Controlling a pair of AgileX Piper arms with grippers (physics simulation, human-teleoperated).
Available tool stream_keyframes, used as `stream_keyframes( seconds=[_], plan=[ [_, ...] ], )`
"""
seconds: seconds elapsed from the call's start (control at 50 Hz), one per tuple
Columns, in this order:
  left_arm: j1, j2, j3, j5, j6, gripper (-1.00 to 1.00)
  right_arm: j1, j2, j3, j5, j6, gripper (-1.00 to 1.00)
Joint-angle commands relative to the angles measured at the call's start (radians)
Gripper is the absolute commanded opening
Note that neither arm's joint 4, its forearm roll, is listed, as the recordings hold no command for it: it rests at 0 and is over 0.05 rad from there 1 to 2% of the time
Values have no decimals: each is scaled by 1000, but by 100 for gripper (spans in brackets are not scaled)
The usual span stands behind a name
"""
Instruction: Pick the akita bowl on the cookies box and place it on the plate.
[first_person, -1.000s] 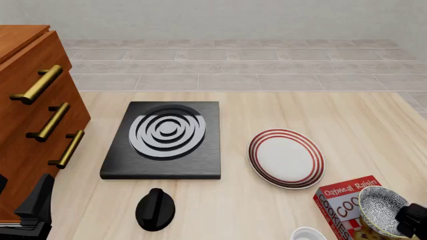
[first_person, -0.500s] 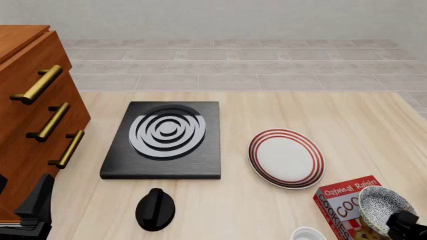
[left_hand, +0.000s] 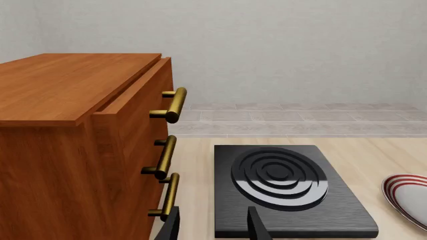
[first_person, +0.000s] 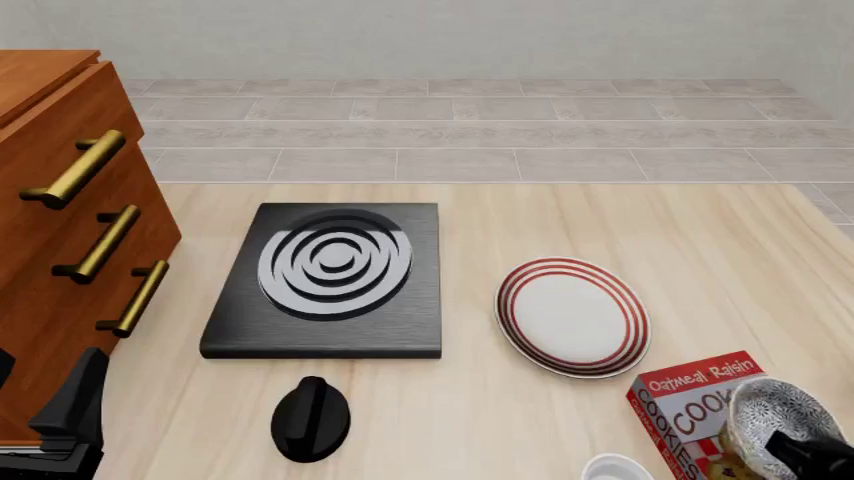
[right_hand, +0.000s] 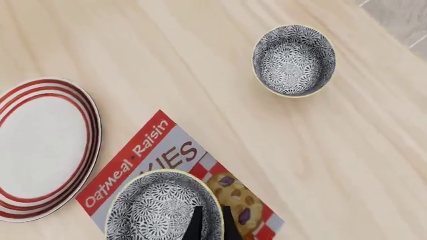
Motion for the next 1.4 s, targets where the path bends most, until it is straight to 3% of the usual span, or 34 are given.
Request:
stream_keyframes(
  seconds=[0.02, 0.06, 0.24, 0.44, 0.54, 0.76, 0.94, 1.02, 1.28, 1.4],
  plan=[
    [0, 0, 0, 0, 0, 100, 1, -46, -16, 58, 10, -100],
    [0, 0, 0, 0, 0, 100, -38, 9, -25, 12, -13, -100],
    [0, 0, 0, 0, 0, 100, -39, -3, -29, 23, -12, -100],
    [0, 0, 0, 0, 0, 100, -21, -75, -93, 125, 1, -100],
    [0, 0, 0, 0, 0, 100, 1, -143, -166, 224, 6, -100],
    [0, 0, 0, 0, 0, 100, 104, -229, -283, 343, 55, -100],
    [0, 0, 0, 0, 0, 100, 196, -164, -291, 256, 117, -100],
    [0, 0, 0, 0, 0, 100, 273, -120, -344, 215, 177, -100],
    [0, 0, 0, 0, 0, 100, 495, 139, -458, 16, 216, -100],
    [0, 0, 0, 0, 0, 100, 538, 252, -520, -48, 226, -100]
  ],
)
